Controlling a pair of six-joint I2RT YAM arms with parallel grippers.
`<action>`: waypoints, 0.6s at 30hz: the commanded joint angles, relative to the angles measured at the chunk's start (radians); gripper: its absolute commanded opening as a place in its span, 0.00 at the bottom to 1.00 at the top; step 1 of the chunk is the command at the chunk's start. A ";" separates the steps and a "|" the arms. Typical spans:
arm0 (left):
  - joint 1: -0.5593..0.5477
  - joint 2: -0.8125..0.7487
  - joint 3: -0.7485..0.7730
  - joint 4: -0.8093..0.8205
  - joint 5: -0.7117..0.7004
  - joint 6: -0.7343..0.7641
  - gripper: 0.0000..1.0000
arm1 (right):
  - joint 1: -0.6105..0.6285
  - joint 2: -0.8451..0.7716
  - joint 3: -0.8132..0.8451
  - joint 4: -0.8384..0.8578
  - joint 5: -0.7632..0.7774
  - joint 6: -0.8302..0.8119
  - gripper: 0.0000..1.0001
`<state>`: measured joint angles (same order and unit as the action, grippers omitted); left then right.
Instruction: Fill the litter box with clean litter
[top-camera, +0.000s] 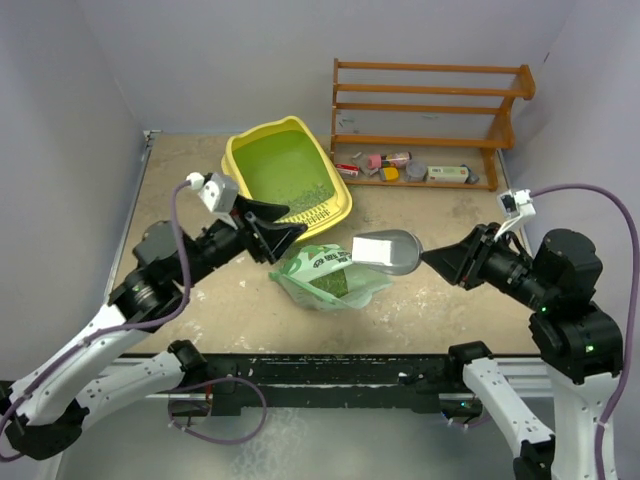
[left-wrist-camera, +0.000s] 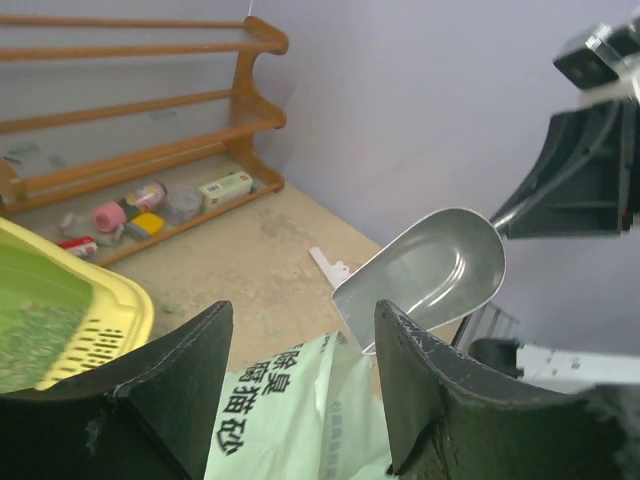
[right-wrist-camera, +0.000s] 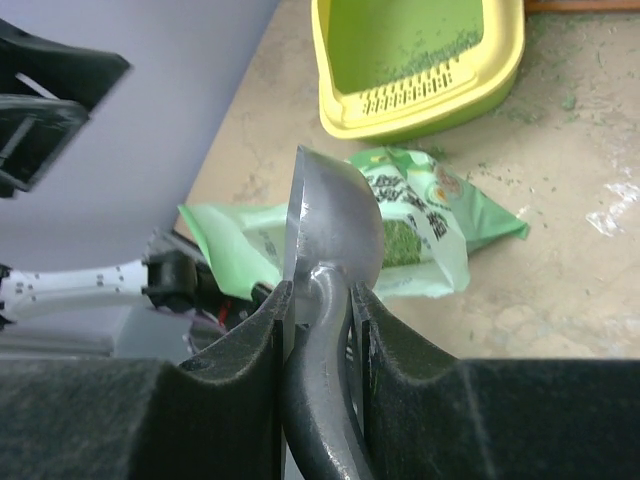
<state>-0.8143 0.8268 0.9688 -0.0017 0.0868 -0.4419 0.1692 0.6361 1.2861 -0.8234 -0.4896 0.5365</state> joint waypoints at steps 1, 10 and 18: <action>-0.005 -0.034 0.062 -0.334 0.113 0.299 0.62 | -0.004 0.064 0.098 -0.235 -0.073 -0.167 0.00; -0.006 -0.015 -0.035 -0.448 0.240 0.384 0.61 | -0.003 0.098 0.103 -0.345 -0.047 -0.221 0.00; -0.006 0.004 -0.021 -0.453 0.231 0.415 0.60 | -0.004 0.141 0.023 -0.262 -0.042 -0.218 0.00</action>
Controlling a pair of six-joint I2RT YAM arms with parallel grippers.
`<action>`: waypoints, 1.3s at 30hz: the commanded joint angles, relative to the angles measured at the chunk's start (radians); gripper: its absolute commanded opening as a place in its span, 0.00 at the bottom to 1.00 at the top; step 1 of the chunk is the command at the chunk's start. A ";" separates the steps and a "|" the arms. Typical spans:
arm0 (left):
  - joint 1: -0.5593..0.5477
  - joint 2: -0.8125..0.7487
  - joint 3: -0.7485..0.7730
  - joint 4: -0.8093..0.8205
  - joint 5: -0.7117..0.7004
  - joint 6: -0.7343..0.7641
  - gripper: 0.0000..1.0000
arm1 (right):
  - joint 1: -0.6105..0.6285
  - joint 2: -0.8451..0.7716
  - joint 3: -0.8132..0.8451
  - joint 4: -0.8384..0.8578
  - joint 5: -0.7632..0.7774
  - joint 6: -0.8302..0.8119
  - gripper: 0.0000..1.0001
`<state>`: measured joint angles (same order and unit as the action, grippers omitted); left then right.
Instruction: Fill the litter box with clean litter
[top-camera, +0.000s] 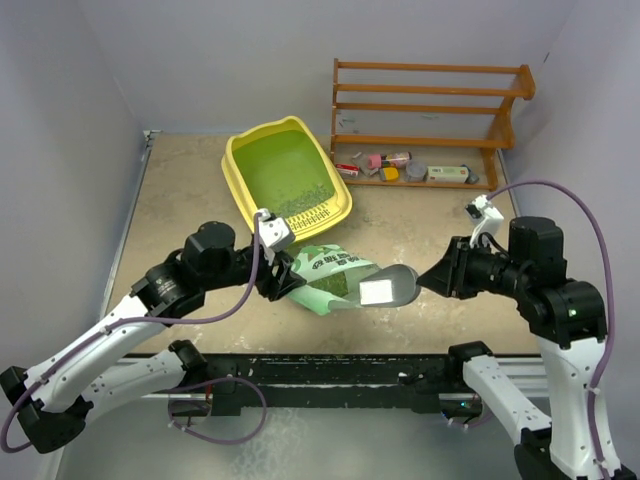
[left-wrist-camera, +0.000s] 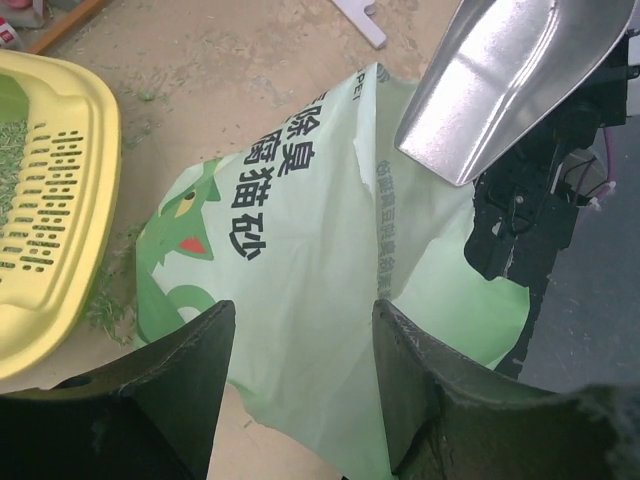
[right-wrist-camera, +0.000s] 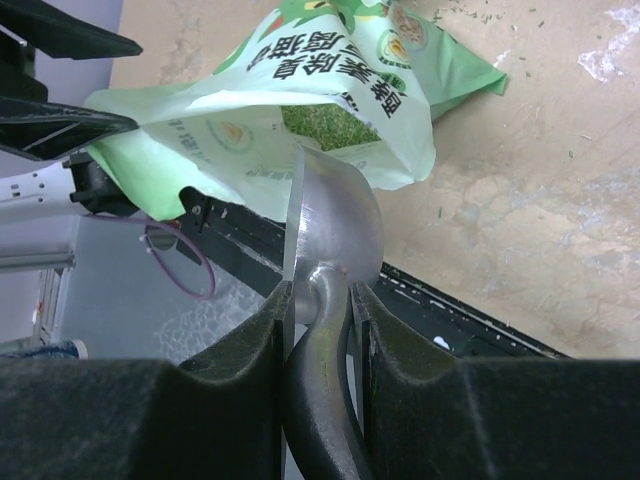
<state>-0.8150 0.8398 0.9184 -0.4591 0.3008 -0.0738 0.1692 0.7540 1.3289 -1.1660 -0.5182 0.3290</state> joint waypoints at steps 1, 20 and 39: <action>-0.006 -0.011 0.040 -0.010 0.008 0.050 0.60 | -0.004 0.034 -0.021 0.092 -0.015 -0.009 0.00; -0.006 -0.305 -0.107 -0.027 -0.049 0.173 0.83 | 0.051 0.191 -0.025 0.206 -0.001 -0.039 0.00; -0.006 -0.097 -0.260 0.499 0.105 0.107 0.74 | 0.222 0.261 -0.028 0.254 0.214 -0.049 0.00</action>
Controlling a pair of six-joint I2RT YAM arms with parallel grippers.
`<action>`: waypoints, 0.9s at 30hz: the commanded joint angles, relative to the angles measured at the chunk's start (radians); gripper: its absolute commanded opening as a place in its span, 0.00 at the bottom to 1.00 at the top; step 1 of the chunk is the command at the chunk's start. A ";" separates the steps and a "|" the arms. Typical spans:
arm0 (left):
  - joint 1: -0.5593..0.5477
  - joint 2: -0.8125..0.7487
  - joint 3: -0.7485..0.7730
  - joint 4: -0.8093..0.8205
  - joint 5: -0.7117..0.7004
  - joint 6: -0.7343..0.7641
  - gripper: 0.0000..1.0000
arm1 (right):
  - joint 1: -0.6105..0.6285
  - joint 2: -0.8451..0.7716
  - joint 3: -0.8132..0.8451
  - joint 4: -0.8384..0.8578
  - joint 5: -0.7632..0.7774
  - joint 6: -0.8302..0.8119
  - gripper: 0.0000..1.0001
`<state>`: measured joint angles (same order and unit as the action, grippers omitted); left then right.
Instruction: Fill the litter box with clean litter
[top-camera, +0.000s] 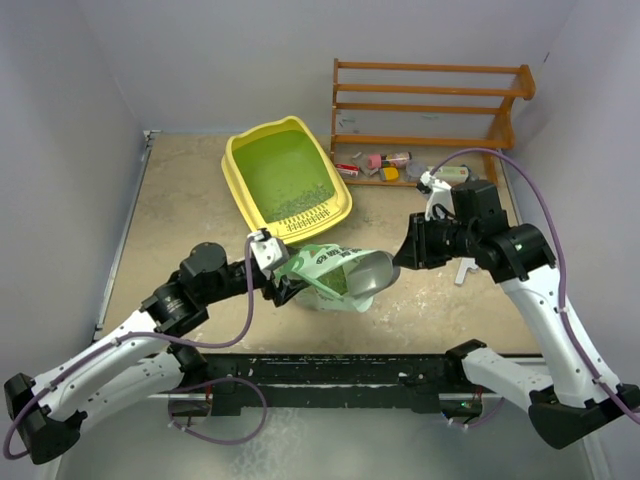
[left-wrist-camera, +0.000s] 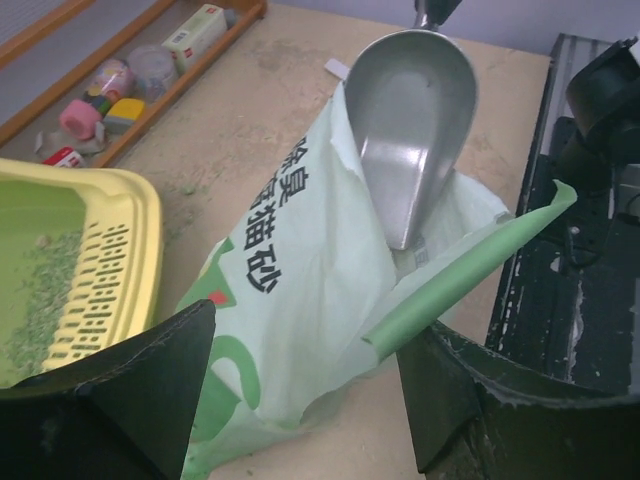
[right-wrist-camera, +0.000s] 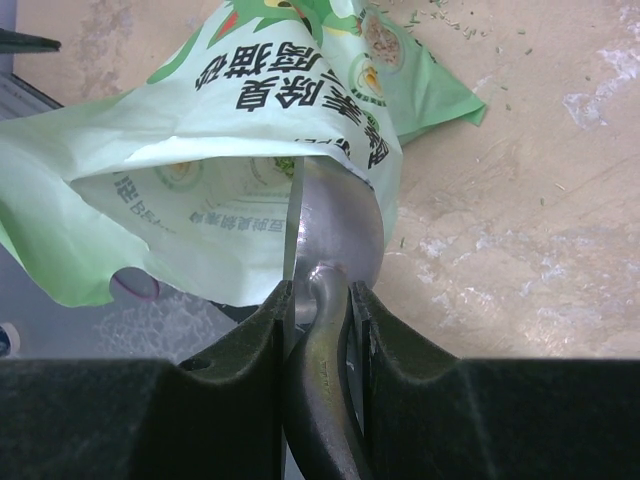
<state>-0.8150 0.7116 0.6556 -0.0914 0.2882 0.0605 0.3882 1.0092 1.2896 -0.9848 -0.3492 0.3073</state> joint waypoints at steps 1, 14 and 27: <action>-0.005 0.035 0.003 0.135 0.126 -0.029 0.71 | 0.002 0.008 0.011 0.083 0.044 -0.027 0.00; -0.005 0.049 -0.008 0.244 0.025 -0.029 0.00 | 0.036 0.054 0.018 0.197 0.085 0.005 0.00; -0.004 0.085 -0.016 0.443 -0.093 -0.065 0.00 | 0.182 0.178 0.107 0.193 0.284 -0.017 0.00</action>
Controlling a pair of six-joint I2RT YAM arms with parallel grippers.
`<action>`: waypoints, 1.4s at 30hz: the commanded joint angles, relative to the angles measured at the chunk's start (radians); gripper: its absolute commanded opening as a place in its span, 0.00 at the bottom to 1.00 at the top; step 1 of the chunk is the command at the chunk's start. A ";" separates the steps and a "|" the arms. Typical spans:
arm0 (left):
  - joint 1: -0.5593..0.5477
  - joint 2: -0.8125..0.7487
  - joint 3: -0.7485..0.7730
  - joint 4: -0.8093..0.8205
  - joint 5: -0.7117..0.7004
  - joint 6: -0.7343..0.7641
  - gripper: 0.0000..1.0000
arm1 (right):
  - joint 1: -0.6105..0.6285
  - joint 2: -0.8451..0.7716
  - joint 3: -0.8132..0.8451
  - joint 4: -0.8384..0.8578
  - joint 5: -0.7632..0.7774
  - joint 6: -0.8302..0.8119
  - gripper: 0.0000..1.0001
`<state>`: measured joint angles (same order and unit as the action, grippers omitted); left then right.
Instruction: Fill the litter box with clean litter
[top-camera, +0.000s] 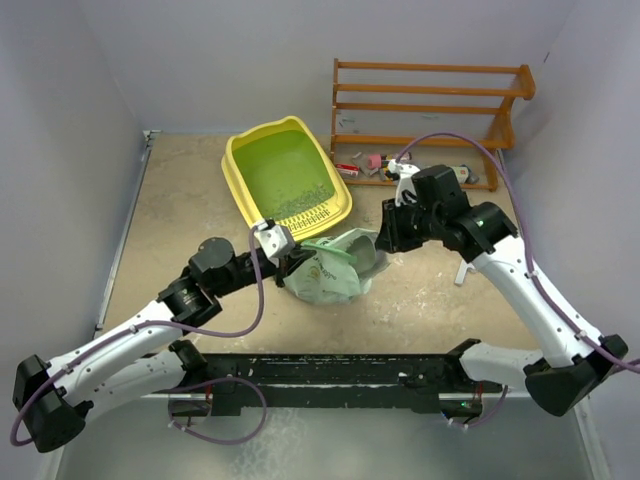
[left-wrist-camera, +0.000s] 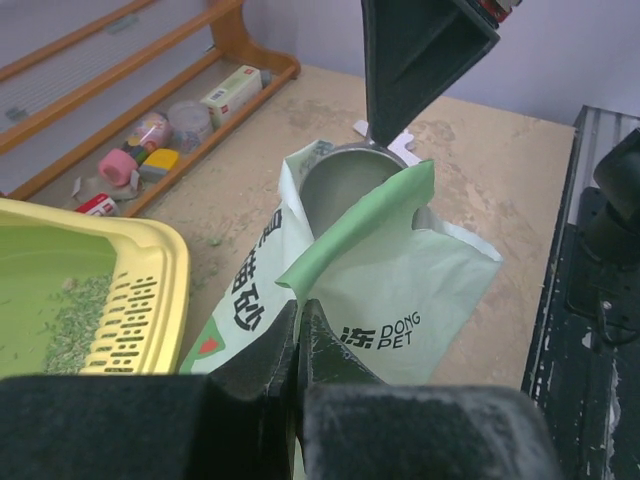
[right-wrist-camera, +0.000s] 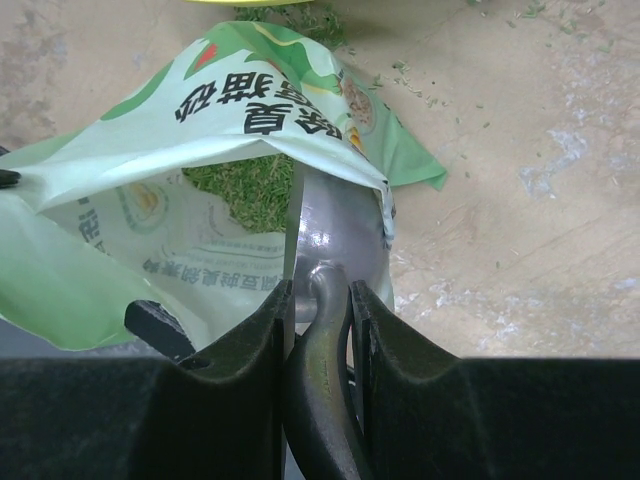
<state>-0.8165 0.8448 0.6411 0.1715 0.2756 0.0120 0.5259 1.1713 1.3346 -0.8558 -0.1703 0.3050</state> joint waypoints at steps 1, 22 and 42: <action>-0.003 -0.065 -0.011 0.192 -0.098 -0.017 0.00 | 0.053 0.021 0.062 0.067 0.116 -0.013 0.00; -0.002 -0.137 -0.084 0.270 -0.178 -0.073 0.00 | 0.221 0.103 0.018 0.143 0.392 0.013 0.00; -0.003 -0.075 -0.055 0.220 -0.130 -0.080 0.00 | 0.254 0.131 -0.172 0.272 0.355 0.082 0.00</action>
<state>-0.8192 0.7685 0.5358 0.3134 0.1280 -0.0521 0.7776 1.2755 1.2034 -0.5987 0.1387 0.3855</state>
